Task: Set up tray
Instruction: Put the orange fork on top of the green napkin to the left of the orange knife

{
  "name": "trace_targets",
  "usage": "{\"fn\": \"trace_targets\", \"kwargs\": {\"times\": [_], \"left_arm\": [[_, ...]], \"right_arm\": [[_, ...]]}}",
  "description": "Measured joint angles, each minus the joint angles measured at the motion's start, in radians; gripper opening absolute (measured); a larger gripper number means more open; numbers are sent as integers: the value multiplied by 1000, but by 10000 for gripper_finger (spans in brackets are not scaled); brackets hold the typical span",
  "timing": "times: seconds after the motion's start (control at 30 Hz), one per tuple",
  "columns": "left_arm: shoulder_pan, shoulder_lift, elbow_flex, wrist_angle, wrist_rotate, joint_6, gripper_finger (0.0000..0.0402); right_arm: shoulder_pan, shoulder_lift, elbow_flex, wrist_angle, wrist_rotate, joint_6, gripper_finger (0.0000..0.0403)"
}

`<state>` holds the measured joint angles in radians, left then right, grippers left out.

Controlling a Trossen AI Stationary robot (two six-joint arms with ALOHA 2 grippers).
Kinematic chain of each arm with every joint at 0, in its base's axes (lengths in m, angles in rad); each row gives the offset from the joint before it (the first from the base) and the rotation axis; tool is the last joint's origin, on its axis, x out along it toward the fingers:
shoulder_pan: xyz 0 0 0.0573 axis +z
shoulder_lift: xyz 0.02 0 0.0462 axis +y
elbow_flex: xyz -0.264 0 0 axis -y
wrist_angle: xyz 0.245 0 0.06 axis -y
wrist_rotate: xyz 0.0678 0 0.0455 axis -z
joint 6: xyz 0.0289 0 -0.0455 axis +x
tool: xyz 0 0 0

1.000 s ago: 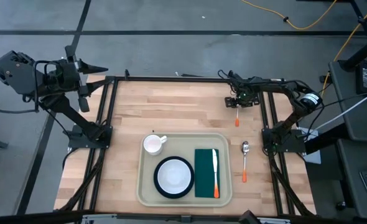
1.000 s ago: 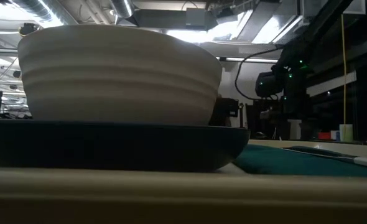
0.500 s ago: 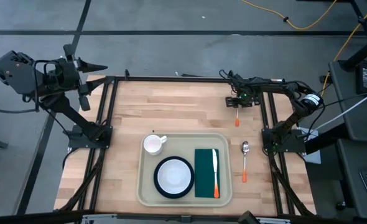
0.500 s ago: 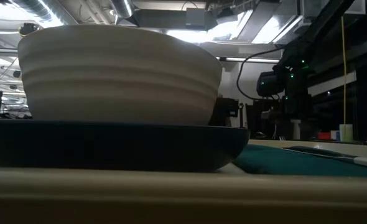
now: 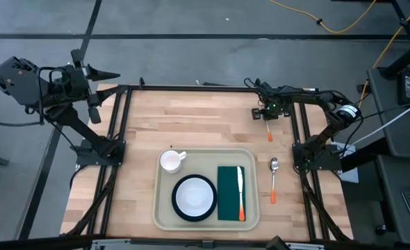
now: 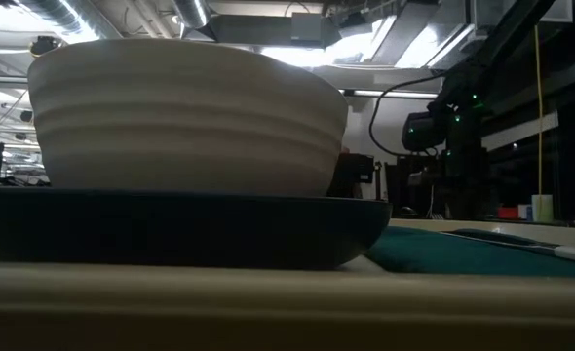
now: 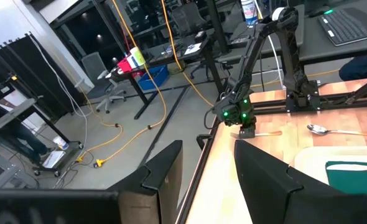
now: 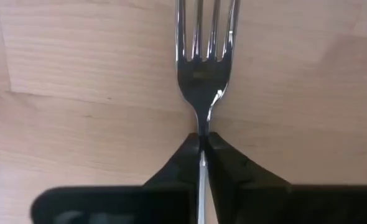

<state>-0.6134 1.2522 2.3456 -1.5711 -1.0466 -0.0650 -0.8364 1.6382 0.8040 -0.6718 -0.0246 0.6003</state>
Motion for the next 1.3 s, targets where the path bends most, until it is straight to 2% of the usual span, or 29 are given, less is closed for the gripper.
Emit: {"fn": "trace_targets", "kwargs": {"times": [0.1, 0.17, 0.33, 0.4, 0.63, 0.8, 1.0, 1.17, 1.3], "left_arm": [[0, 1, 0, 0, 0, 0, 141], [0, 0, 0, 0, 0, 0, 141], [0, 1, 0, 0, 0, 0, 141], [0, 0, 0, 0, 0, 0, 141], [0, 0, 0, 0, 0, 8, 141], [0, -6, 0, 0, 1, 15, 141], [0, -21, 0, 0, 1, 42, 141], [0, -40, 0, 0, 8, 42, 141], [0, -63, 0, 0, 41, 43, 141]], "right_arm": [[0, -1, 0, -5, -9, -4, 26], [0, -13, -1, -6, -37, -7, 17], [6, -83, -6, -29, -186, 0, 12], [8, -121, -3, -31, -212, 5, 12], [122, -260, -3, -64, -279, 116, 12], [306, -363, -2, -57, -261, 310, 12], [636, -424, 0, 25, -131, 668, 12], [922, -388, 0, 194, 33, 976, 12], [1085, -293, 41, 265, 139, 1158, 12]]}}
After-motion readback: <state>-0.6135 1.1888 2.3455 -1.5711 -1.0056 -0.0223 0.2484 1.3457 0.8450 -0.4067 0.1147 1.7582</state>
